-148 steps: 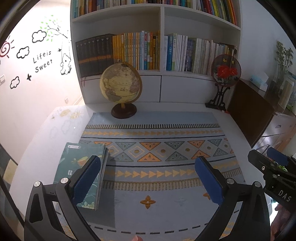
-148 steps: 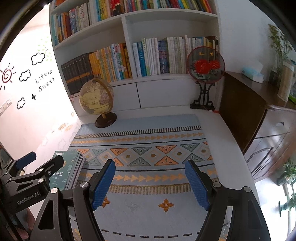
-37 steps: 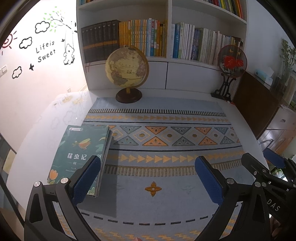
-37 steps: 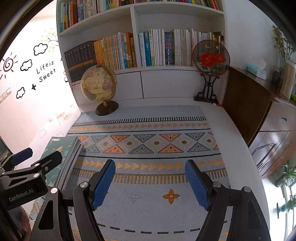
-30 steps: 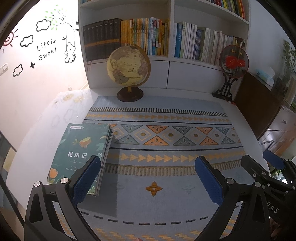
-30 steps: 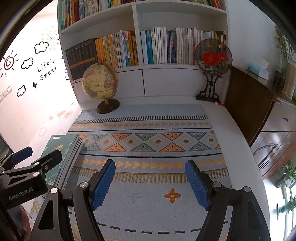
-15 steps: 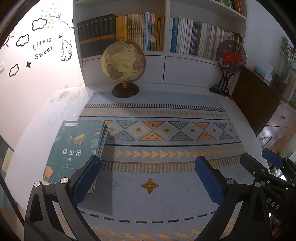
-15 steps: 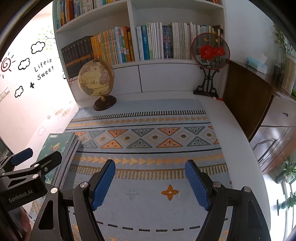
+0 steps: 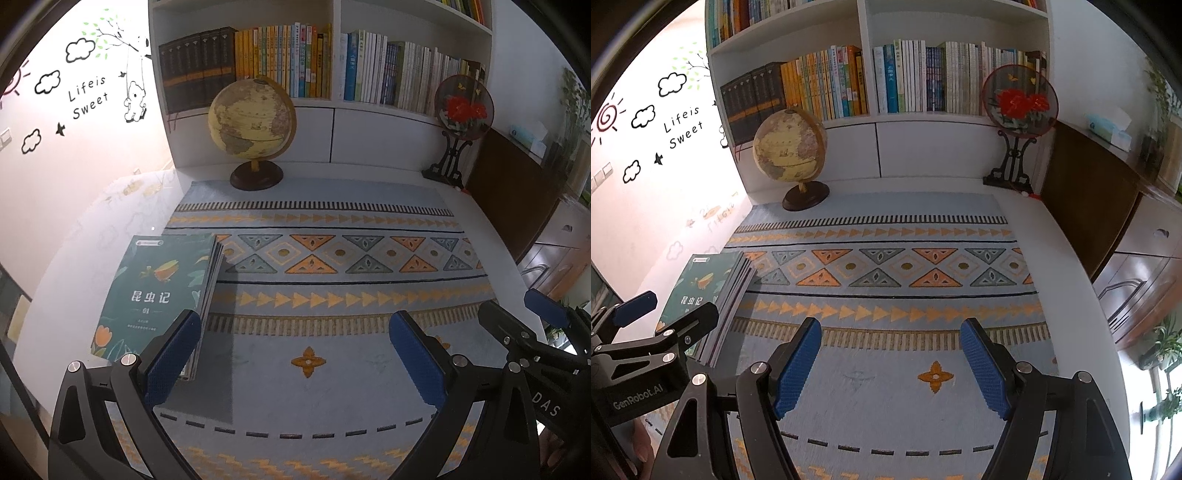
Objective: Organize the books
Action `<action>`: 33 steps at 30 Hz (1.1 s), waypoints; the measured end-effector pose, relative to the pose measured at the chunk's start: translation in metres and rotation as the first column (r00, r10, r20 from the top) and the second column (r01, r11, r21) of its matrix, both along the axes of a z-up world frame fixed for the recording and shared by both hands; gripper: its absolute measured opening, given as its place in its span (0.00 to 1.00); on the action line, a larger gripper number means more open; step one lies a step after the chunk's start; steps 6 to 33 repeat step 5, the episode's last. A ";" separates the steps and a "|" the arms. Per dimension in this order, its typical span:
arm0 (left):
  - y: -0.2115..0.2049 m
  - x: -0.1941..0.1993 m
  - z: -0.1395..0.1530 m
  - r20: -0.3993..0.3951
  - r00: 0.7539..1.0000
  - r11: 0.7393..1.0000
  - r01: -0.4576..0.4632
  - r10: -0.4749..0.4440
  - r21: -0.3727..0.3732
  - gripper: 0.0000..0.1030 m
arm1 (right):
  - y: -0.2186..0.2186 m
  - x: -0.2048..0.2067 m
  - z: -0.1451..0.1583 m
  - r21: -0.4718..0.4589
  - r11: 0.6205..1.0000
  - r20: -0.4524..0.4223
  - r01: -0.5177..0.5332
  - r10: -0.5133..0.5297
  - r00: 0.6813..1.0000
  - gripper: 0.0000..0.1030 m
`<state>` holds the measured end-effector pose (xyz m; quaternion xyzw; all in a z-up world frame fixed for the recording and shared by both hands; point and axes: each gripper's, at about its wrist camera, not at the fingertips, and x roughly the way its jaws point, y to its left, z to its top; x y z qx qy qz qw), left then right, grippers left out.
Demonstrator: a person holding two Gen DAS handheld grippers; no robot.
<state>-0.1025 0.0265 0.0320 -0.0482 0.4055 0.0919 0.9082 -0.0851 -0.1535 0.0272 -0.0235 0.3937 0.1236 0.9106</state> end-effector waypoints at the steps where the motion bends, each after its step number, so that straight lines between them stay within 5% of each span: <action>1: 0.000 -0.001 0.000 0.000 1.000 1.000 0.000 0.000 0.005 0.99 | 0.001 -0.001 0.000 -0.001 1.000 -0.001 0.000 0.000 1.000 0.74; 33: 0.002 -0.003 -0.003 -0.010 1.000 1.000 0.000 0.000 0.001 0.99 | 0.004 -0.004 -0.001 -0.010 1.000 -0.002 -0.007 0.007 1.000 0.74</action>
